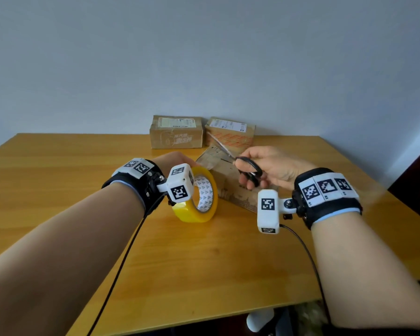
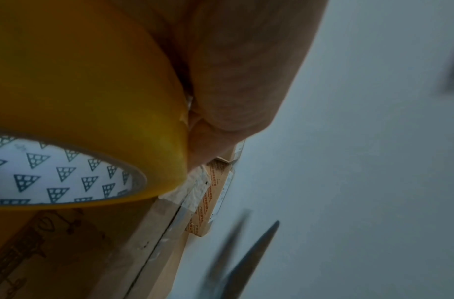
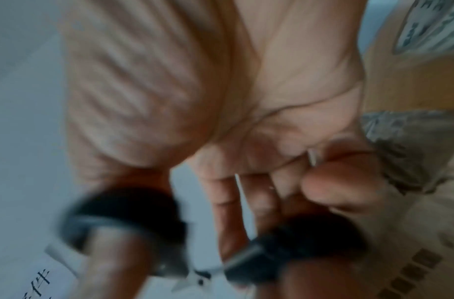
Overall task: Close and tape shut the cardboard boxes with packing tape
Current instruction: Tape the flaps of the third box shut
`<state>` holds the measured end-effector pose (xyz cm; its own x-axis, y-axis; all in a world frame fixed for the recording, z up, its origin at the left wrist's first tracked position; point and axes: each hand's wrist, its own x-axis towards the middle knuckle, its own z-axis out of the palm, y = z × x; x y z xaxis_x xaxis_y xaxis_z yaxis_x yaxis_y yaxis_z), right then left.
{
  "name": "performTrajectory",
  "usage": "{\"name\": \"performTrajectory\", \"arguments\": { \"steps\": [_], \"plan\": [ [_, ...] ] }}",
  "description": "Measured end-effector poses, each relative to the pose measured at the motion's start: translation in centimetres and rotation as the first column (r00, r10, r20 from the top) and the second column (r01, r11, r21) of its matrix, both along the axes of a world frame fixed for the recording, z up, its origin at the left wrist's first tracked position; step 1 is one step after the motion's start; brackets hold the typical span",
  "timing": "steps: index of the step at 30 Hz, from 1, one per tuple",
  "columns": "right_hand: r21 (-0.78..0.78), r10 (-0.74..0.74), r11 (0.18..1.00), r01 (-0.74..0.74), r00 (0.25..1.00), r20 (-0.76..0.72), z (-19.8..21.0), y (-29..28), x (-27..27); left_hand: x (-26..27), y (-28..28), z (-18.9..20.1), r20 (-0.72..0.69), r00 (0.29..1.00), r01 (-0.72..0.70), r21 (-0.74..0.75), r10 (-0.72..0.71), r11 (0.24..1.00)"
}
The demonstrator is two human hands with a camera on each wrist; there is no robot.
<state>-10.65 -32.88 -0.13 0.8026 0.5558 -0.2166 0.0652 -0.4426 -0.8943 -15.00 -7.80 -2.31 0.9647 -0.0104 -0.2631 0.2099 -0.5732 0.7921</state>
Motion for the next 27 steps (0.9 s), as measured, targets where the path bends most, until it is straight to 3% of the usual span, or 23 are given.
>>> {"name": "performTrajectory", "arguments": {
  "steps": [4,8,14,22,24,27],
  "plan": [
    [-0.083,0.117,0.989,-0.126,0.988,-0.105,-0.5,-0.6,0.3,0.0,0.0,0.0,0.013,0.998,0.067,0.081,-0.068,0.995],
    [-0.13,0.138,0.978,-0.164,0.973,-0.186,-0.4,-1.4,0.4,0.0,0.0,0.0,0.024,0.996,0.084,0.129,-0.088,0.988],
    [-0.114,0.103,0.984,-0.134,0.963,-0.249,-0.8,0.0,0.5,-0.1,0.0,0.3,-0.012,0.995,0.099,0.028,-0.099,0.995],
    [-0.111,0.067,0.989,-0.096,0.968,-0.242,-1.0,2.6,1.6,0.3,-0.5,0.2,-0.144,0.988,-0.092,-0.207,0.063,0.974],
    [-0.147,0.061,0.984,-0.096,0.972,-0.226,-1.0,2.9,1.8,0.5,-0.3,0.0,-0.113,0.987,-0.132,-0.207,0.111,0.969],
    [-0.189,0.063,0.977,-0.099,0.981,-0.184,-1.3,3.1,2.1,0.1,0.7,-0.2,-0.045,0.999,-0.018,-0.125,0.012,0.992]
  ]
}}
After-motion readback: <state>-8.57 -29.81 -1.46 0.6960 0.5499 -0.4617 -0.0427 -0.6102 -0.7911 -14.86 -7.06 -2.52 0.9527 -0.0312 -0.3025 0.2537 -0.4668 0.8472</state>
